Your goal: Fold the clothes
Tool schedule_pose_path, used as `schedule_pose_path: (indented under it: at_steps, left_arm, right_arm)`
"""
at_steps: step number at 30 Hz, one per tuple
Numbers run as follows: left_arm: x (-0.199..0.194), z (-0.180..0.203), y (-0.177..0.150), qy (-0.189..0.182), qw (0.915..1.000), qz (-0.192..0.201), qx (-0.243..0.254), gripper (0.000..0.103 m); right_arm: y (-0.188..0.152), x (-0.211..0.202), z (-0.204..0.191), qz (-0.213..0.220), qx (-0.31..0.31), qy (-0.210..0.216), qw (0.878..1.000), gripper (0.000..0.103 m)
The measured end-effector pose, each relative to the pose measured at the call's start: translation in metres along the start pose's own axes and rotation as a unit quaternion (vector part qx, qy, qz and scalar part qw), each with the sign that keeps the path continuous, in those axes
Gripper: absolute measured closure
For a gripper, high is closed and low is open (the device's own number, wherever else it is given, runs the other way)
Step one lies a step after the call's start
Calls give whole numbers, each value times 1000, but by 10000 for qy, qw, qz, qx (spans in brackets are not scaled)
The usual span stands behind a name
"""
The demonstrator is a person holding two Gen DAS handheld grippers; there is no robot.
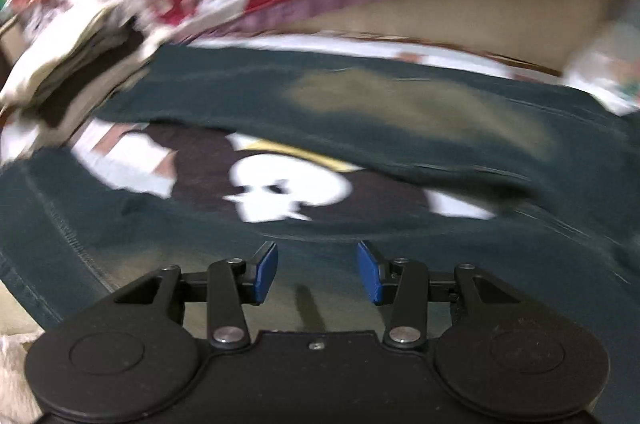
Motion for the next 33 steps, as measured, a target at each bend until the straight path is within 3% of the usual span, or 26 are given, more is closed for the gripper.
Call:
schedule_pose_path:
  at_steps: [3, 6, 9, 12, 13, 14, 16, 17, 21, 25, 28, 29, 30, 31, 32, 33]
  left_arm:
    - [26, 4, 13, -266, 9992, -202, 221, 54]
    - [56, 3, 25, -559, 9977, -368, 113, 53]
    - [75, 12, 25, -739, 9948, -596, 361, 53]
    - [79, 20, 18, -779, 9934, -630, 557, 68]
    - [77, 20, 19, -660, 9936, -554, 736, 93]
    - [74, 19, 21, -543, 9932, -476, 913, 103]
    - [61, 20, 26, -549, 9923, -195, 1095, 103]
    - [56, 20, 28, -723, 9927, -103, 956, 103]
    - [60, 26, 30, -1013, 9902, -145, 945, 102]
    - [76, 26, 25, -1184, 9895, -375, 742, 90]
    - [87, 23, 24, -1321, 9890, -457, 490, 71]
    - [89, 24, 22, -1279, 9893, -455, 537, 71]
    - [91, 24, 21, -1236, 9896, -453, 583, 73]
    - [93, 25, 19, -1190, 9899, -450, 633, 95]
    - [88, 28, 19, -938, 9906, -343, 936, 103]
    - [83, 31, 19, -688, 9897, -233, 1232, 103]
  right_arm:
    - [2, 13, -9, -49, -4, -38, 10000, 54]
    - [3, 16, 3, -138, 238, -163, 9995, 54]
    - [-1, 12, 20, -263, 587, -260, 9976, 54]
    - [-11, 11, 29, -341, 898, -177, 9952, 54]
    - [-15, 10, 30, -352, 1005, -170, 9942, 54]
    - [-17, 12, 31, -343, 1075, -186, 9934, 54]
    - [-19, 15, 31, -328, 1177, -228, 9922, 53]
    - [-20, 17, 31, -326, 1209, -253, 9918, 52]
    - [-19, 27, 29, -363, 1262, -347, 9907, 49]
    - [-13, 31, 38, -423, 1689, -212, 9845, 48]
    - [-7, 34, 45, -468, 2018, -104, 9783, 46]
    - [-7, 35, 47, -486, 2155, -73, 9753, 46]
    - [-6, 36, 49, -503, 2297, -43, 9720, 45]
    - [-6, 37, 49, -507, 2398, -21, 9695, 44]
    - [-4, 38, 49, -517, 2338, -31, 9709, 42]
    - [-3, 39, 48, -528, 2255, -45, 9728, 40]
Point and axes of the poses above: each gripper's, at about its wrist camera, not at the fingertips, and x roughly the way its jaws point, z to its right, y to its top, the point moved 7 cm from there along x, roughly the way its jaws point, and after that the axes turned 8 degrees about x, right-handed, at the moved point
